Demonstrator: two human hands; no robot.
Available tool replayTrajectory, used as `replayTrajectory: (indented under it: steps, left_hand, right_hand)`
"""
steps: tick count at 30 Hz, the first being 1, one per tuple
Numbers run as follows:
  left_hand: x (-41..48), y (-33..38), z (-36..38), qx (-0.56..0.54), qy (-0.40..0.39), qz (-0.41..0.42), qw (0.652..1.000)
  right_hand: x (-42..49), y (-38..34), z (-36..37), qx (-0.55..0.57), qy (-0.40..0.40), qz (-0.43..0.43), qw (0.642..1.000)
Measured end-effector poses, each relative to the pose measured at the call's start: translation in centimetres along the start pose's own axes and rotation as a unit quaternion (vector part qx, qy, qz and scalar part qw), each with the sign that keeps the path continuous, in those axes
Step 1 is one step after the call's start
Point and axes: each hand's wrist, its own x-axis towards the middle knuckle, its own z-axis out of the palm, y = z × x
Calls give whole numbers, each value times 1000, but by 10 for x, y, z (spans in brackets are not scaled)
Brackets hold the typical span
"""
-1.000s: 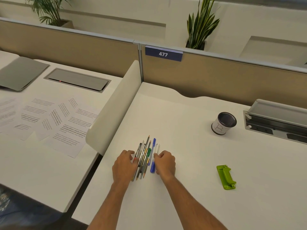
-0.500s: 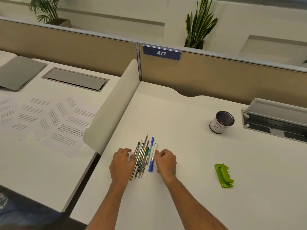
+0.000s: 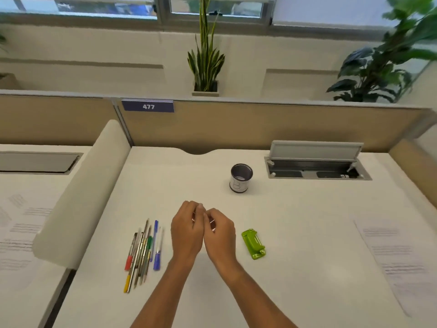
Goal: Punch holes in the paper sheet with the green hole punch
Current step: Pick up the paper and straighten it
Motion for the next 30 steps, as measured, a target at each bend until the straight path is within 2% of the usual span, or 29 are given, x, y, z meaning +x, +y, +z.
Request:
replayTrajectory:
  steps: [10, 17, 24, 27, 30]
  left_hand:
    - [-62, 135, 159, -110, -146, 48, 982]
    - [-122, 219, 293, -129, -200, 60, 969]
    - [-167, 259, 395, -107, -232, 54, 965]
    - [-181, 268, 430, -99, -242, 16, 965]
    - [-196, 267, 460, -102, -228, -126, 960]
  right_hand:
    - [-6, 61, -205, 22, 139, 7, 990]
    - [-4, 136, -361, -16, 151, 12, 988]
    - [-1, 195, -464, -35, 159, 32, 986]
    - [2, 221, -498, -60, 152, 52, 985]
    - [5, 248, -527, -115, 148, 93, 978]
